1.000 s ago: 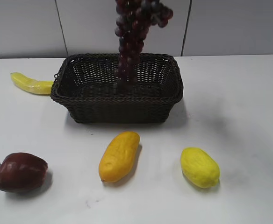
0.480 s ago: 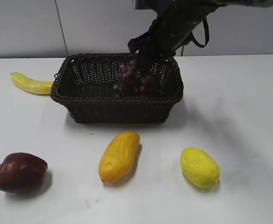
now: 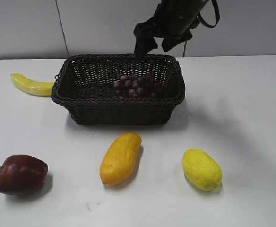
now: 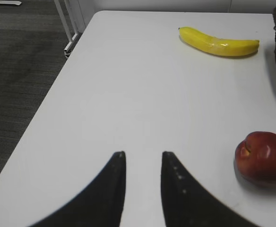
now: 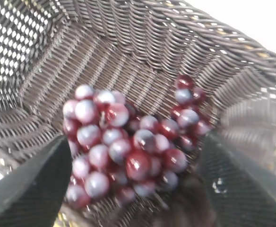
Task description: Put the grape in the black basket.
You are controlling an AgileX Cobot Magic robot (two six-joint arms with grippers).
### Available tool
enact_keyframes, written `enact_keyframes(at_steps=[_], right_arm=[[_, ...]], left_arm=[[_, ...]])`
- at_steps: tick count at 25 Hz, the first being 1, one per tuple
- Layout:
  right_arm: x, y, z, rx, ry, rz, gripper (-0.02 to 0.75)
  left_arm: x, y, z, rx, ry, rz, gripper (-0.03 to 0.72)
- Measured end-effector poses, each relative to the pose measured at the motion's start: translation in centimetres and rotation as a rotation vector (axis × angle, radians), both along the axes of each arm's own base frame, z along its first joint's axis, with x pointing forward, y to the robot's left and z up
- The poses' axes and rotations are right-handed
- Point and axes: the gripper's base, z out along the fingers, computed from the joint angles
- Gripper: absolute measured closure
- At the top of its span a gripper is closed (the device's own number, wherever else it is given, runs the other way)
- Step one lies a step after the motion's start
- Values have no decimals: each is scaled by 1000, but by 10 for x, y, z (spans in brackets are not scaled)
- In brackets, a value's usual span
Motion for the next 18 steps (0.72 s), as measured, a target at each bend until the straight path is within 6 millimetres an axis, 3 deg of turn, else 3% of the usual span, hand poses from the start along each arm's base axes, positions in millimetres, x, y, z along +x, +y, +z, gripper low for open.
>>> enact_keyframes(at_steps=[3,6,18], right_arm=[[6,-17,16,-23,21,-43,92],[16,-46,24,-62,47,-109,115],[39,-179,19,-107,180,-399,151]], left_arm=[[0,0,0,0,0,0,460],[0,0,0,0,0,0,460],[0,0,0,0,0,0,460]])
